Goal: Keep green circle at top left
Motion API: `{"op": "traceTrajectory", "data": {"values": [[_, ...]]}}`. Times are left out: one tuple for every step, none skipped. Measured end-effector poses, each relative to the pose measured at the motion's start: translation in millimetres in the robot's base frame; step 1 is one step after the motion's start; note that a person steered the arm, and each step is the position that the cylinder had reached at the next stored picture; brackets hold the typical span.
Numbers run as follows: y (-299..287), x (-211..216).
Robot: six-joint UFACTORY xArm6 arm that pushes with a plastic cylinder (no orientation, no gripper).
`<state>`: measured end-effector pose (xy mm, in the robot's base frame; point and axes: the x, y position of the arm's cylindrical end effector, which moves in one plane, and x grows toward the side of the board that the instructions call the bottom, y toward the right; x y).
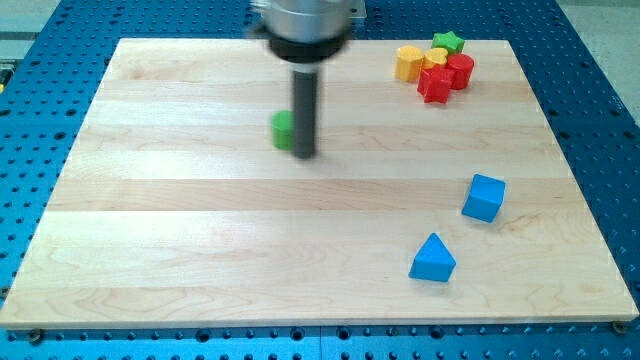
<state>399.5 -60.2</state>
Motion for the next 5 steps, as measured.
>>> {"op": "traceTrajectory", "data": {"values": [[-104,-36],[-111,-36],[-93,5],[-39,8],[-66,-70]]}}
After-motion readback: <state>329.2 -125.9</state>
